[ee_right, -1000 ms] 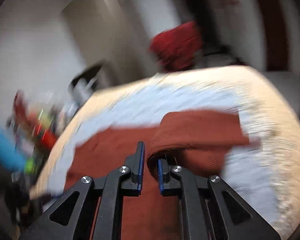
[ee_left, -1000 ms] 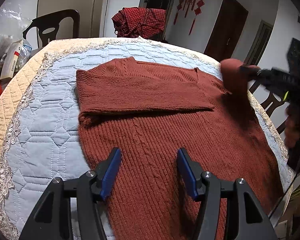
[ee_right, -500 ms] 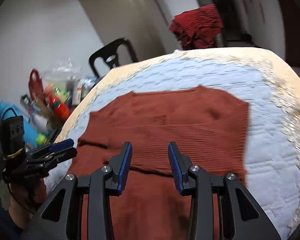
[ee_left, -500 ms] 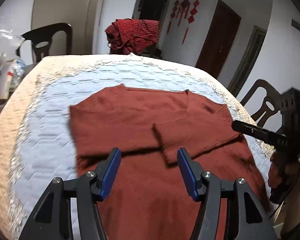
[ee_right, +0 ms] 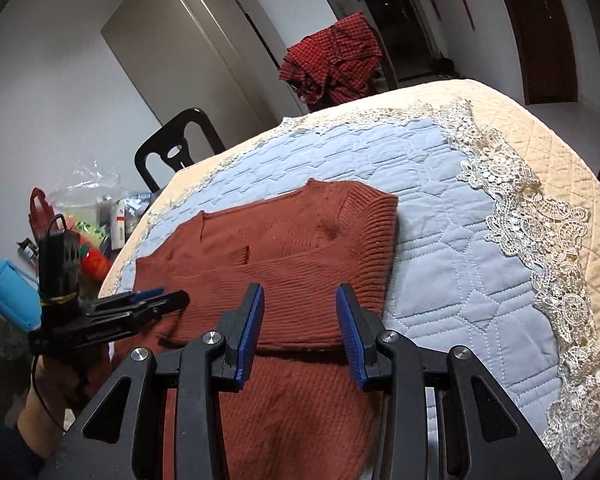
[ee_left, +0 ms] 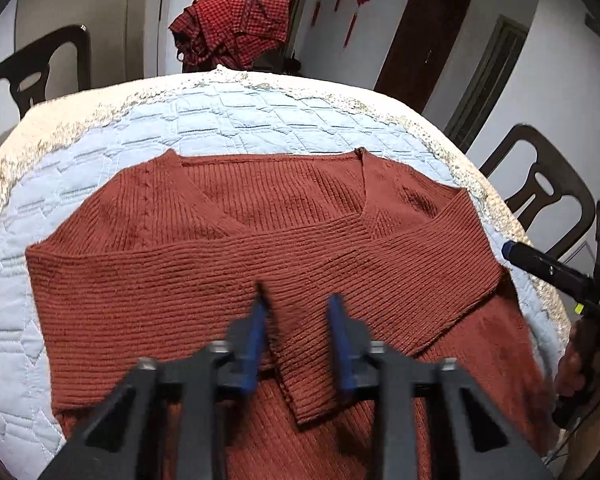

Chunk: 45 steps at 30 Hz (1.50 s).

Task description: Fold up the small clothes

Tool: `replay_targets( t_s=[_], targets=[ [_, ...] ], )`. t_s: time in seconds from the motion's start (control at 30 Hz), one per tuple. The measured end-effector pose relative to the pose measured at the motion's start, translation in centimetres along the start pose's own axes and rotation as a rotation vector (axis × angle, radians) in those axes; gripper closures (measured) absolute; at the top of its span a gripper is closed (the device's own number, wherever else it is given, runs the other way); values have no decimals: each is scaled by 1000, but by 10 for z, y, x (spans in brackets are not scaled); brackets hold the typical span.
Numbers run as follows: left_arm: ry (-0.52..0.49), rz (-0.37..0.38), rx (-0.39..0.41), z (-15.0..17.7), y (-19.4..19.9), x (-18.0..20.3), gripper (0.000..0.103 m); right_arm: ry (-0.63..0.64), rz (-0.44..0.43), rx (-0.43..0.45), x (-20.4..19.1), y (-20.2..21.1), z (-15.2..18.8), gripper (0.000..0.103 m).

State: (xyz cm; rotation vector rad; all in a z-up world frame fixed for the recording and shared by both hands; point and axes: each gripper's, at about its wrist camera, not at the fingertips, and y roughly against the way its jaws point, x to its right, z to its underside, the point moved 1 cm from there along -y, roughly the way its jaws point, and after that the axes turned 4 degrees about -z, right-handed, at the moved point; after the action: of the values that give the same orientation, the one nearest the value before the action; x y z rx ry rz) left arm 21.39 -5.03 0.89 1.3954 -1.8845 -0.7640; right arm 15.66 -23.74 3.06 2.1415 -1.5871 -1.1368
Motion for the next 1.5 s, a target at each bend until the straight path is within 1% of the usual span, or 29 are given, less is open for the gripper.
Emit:
replay_targets(
  t_s=[0.03,0.07,0.13,0.17,0.2,0.23,0.3,0.37,0.43,0.5,0.57,0.67,0.7,0.77,0.8,0.87,0.93,1.0,1.03,1.07,1.1,1.13,1.2,1.23,1.27,1.33,1.43,1.5],
  targets=[
    [-4,8,-1,-1,0,3,95,-5,-2,0,2,-1,0,65],
    [-12,13,3,-2,2,6,95,-8,-3,0,4,-2,0,65],
    [-41,15,38,-8,9,13,96,-5,12,-16,7,-6,0,66],
    [-47,32,59,-13,15,17,96,0,38,-30,9,-10,1,78],
    [-50,49,83,-18,22,19,96,6,72,-47,11,-14,2,92],
    [-55,60,110,-22,29,21,96,8,98,-58,13,-16,3,96],
    [-62,76,154,-29,40,22,96,-4,140,-67,22,-17,5,96],
    [-56,66,159,-36,37,16,96,-16,173,-63,30,-13,5,96],
    [-41,48,123,-37,22,6,96,-21,188,-51,33,-7,4,96],
    [-11,21,49,-31,1,-7,96,-23,168,-31,33,-1,2,96],
    [1,9,-1,-20,-12,-13,96,-10,156,-20,30,2,-1,96],
    [26,19,9,-15,-5,-15,90,21,154,-25,24,-1,-8,96],
    [34,19,21,-14,0,-17,84,28,152,-27,21,-4,-11,96],
    [28,4,64,-15,12,-17,75,48,141,-25,15,-10,-18,96],
    [23,-8,84,-16,18,-17,73,65,133,-23,11,-13,-24,96],
    [19,-15,112,-17,26,-16,73,90,122,-37,5,-21,-30,96],
    [12,-3,121,-19,30,-13,73,99,123,-87,7,-37,-34,96],
    [-3,3,121,-20,29,-9,73,81,165,-133,23,-53,-36,96],
    [-11,5,116,-19,28,-7,73,67,187,-148,34,-59,-36,99],
    [-17,5,109,-18,25,-6,73,47,172,-137,42,-58,-38,102],
    [-22,9,98,-17,22,-4,73,24,158,-133,48,-56,-39,103],
    [-26,14,85,-15,18,-4,73,14,175,-130,51,-52,-39,103],
    [-28,16,63,-10,14,-3,73,42,242,-126,49,-43,-38,102],
    [-29,26,59,-7,15,-2,73,36,246,-122,47,-35,-36,101],
    [-32,40,61,-4,16,-1,73,33,214,-107,41,-25,-33,101],
    [-41,50,61,1,17,1,73,75,170,-77,22,-6,-25,99],
    [-41,53,44,7,9,3,73,134,122,-103,-2,1,-6,99],
    [-33,49,45,7,5,4,73,155,163,-155,-2,-9,8,99]
  ],
)
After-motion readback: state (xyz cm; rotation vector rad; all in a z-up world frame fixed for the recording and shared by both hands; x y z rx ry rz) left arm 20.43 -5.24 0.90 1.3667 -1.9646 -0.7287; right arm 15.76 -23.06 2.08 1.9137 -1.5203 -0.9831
